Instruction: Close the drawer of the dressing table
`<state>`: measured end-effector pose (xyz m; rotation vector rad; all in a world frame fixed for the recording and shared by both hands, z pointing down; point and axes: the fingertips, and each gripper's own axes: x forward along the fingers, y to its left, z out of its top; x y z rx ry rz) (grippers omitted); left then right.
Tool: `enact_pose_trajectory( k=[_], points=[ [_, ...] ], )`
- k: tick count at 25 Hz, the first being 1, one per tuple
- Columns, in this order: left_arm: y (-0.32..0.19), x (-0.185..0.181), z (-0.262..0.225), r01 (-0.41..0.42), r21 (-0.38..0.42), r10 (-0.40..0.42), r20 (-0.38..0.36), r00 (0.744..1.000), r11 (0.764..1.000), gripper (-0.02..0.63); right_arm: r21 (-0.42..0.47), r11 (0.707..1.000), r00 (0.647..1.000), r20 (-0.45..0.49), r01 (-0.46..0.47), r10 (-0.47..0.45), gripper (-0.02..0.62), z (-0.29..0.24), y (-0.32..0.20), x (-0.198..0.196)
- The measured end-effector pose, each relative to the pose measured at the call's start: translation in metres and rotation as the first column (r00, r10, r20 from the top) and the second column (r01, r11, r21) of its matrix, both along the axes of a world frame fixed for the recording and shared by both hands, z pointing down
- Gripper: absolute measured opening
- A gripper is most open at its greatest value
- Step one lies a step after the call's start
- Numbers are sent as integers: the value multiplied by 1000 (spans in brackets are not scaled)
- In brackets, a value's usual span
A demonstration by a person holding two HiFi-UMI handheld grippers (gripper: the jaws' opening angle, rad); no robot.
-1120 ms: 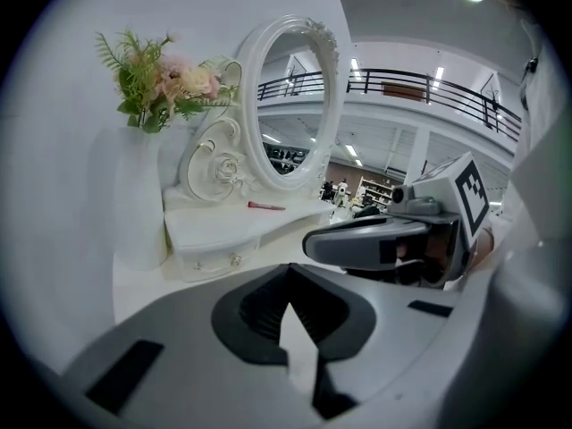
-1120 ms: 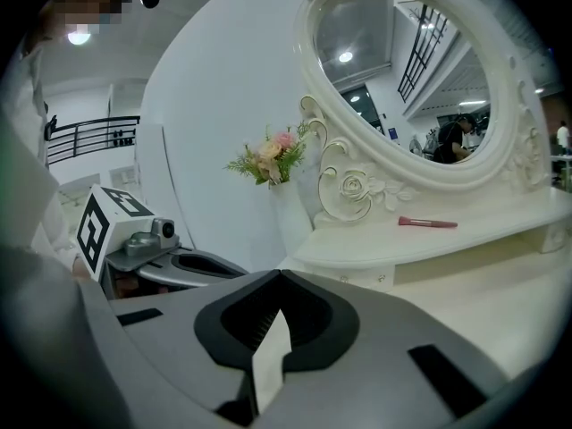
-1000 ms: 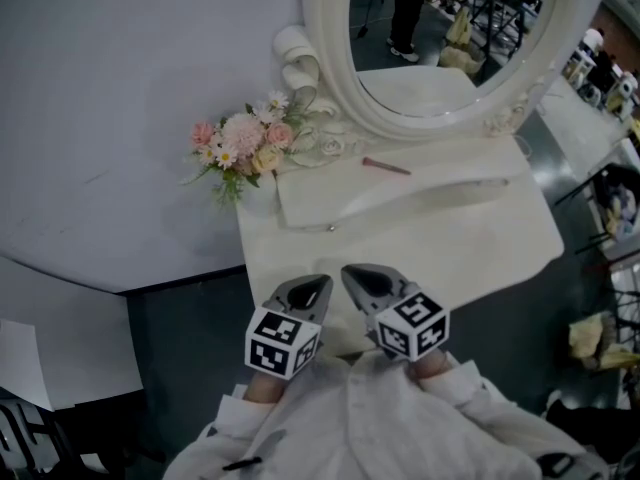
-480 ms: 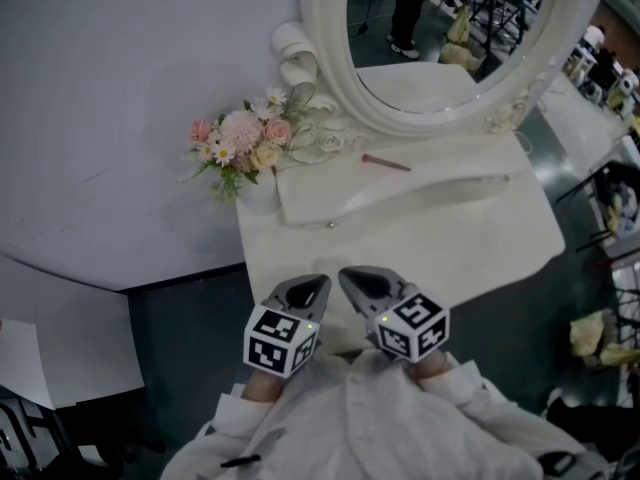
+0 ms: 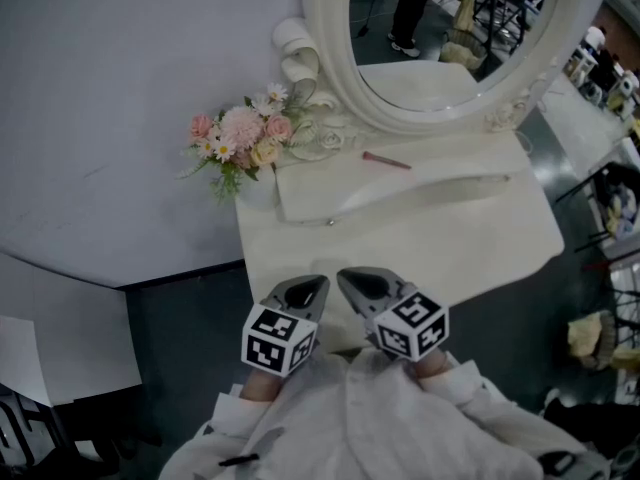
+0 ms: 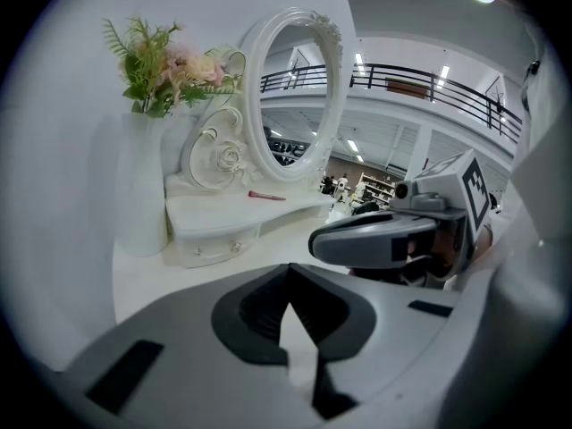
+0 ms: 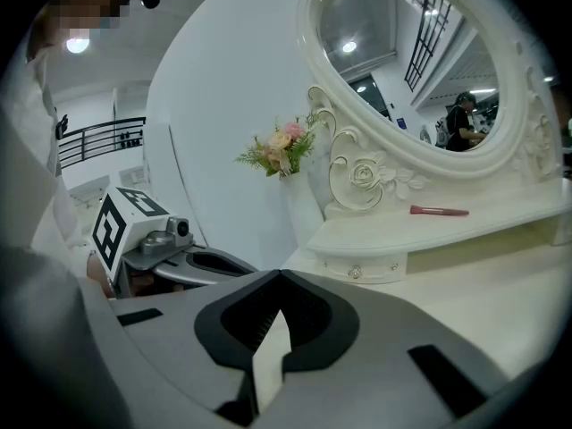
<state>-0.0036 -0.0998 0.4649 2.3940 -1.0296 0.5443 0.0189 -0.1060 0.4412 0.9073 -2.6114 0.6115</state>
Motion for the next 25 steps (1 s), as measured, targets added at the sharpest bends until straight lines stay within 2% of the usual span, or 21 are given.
enact_pose_trajectory(
  k=[11, 25],
  points=[
    [-3, -4, 3, 5, -14, -5, -22, 1000, 1000, 6, 2, 1000, 999, -30, 10, -10, 6, 4, -5, -2],
    [-16, -11, 5, 11, -16, -11, -26, 1000, 1000, 6, -25, 999, 1000, -18, 24, -25, 6, 7, -17, -7]
  ],
)
